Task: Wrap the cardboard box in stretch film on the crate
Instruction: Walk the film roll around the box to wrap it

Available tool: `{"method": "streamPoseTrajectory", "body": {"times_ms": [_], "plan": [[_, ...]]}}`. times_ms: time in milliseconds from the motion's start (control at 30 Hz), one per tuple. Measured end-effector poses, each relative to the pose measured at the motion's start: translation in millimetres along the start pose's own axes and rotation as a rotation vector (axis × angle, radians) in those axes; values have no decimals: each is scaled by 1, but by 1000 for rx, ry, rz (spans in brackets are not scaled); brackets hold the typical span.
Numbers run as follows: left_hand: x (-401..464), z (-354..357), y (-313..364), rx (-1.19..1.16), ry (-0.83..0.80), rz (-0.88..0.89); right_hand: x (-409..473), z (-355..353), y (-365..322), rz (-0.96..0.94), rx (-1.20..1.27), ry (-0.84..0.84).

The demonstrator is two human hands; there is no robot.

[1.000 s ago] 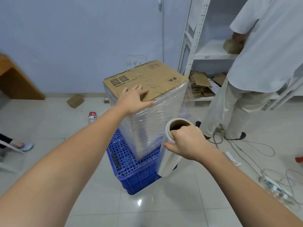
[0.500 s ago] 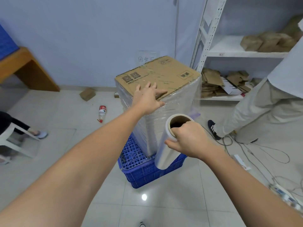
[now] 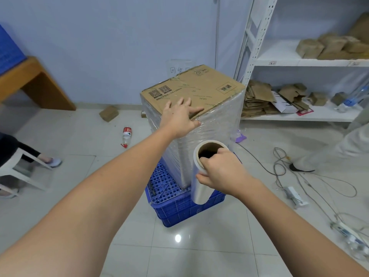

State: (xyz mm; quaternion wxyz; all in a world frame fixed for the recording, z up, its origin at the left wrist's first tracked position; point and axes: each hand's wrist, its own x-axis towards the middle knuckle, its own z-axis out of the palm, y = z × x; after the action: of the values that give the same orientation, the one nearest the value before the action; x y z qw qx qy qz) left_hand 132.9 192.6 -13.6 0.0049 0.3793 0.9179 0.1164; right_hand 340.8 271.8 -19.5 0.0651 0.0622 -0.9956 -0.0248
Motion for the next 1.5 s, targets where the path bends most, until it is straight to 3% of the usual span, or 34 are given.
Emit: {"method": "streamPoseTrajectory", "body": {"times_ms": [333, 467, 567, 667, 867, 1067, 1267, 1500], "plan": [[3, -9, -11, -76, -31, 79, 23, -11, -41, 480, -6, -151], [8, -25, -32, -157, -208, 286, 34, -17, -60, 719, 64, -186], [16, -31, -61, 55, -307, 531, 44, -13, -72, 835, 43, -156], [25, -29, -84, 236, -254, 716, 53, -10, -76, 966, 8, -120], [23, -11, -92, 245, -106, 797, 52, -6, -80, 1084, -85, -94], [25, -10, -93, 255, -111, 792, 46, -5, -76, 1000, -99, -121], [23, -9, -92, 267, -106, 778, 54, -17, -90, 690, -184, -172], [20, -8, -91, 296, -86, 762, 75, -17, -112, 291, -122, -193]]}}
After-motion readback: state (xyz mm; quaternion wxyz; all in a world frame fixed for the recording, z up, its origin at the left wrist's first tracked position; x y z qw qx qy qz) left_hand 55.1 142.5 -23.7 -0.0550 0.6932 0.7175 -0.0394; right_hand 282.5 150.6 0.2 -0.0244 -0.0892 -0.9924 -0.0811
